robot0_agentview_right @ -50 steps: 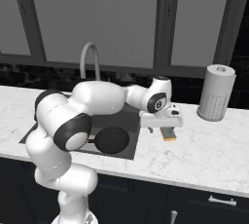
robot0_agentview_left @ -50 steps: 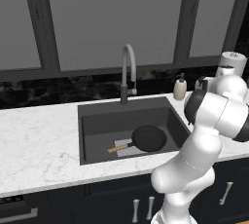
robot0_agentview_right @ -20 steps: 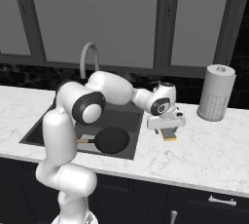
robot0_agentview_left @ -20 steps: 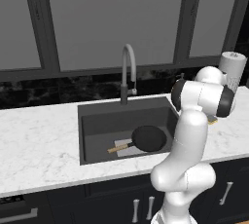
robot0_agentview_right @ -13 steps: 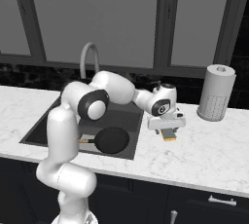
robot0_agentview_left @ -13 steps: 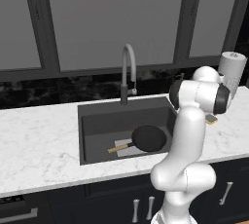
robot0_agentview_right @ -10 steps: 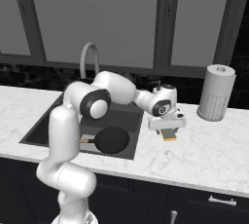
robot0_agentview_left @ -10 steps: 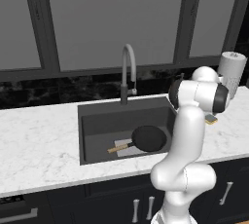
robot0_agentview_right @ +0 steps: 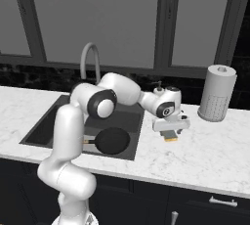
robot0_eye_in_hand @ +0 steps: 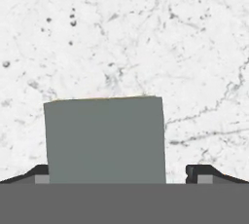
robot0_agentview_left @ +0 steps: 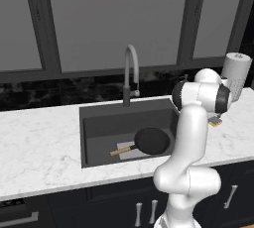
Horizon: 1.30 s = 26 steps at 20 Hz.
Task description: Pick the pan and sponge and place them into the sink. Then turn on the water.
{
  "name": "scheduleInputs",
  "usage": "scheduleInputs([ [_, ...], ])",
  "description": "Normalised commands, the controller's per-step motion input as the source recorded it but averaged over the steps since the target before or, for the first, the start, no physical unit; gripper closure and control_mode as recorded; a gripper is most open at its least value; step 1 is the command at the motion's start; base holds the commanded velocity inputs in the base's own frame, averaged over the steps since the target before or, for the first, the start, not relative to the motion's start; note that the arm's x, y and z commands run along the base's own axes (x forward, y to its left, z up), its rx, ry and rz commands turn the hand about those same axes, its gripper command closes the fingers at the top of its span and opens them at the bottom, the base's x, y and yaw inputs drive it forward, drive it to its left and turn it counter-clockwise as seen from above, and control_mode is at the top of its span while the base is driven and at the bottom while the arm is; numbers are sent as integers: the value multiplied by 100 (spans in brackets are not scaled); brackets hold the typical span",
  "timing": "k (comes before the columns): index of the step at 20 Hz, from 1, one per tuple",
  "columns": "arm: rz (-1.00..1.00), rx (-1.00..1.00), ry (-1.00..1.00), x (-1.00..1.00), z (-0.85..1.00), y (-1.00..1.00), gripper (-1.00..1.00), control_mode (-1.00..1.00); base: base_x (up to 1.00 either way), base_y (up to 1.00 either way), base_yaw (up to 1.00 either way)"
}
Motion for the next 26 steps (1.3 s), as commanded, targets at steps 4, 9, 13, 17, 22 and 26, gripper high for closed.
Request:
scheduleInputs([
  [4, 0, 0, 0, 8, -25, -3, -100, -100, 0, 0, 0],
  [9, 0, 0, 0, 2, -31, 0, 100, -100, 0, 0, 0],
  [13, 0, 0, -5, 0, -28, 0, 100, -100, 0, 0, 0],
  [17, 1, 0, -2, 0, -1, 2, 100, -100, 0, 0, 0],
  [22, 7, 0, -5, -2, 23, 43, 100, -100, 0, 0, 0],
  [26, 4, -1, 0, -27, 52, 92, 100, -100, 0, 0, 0],
])
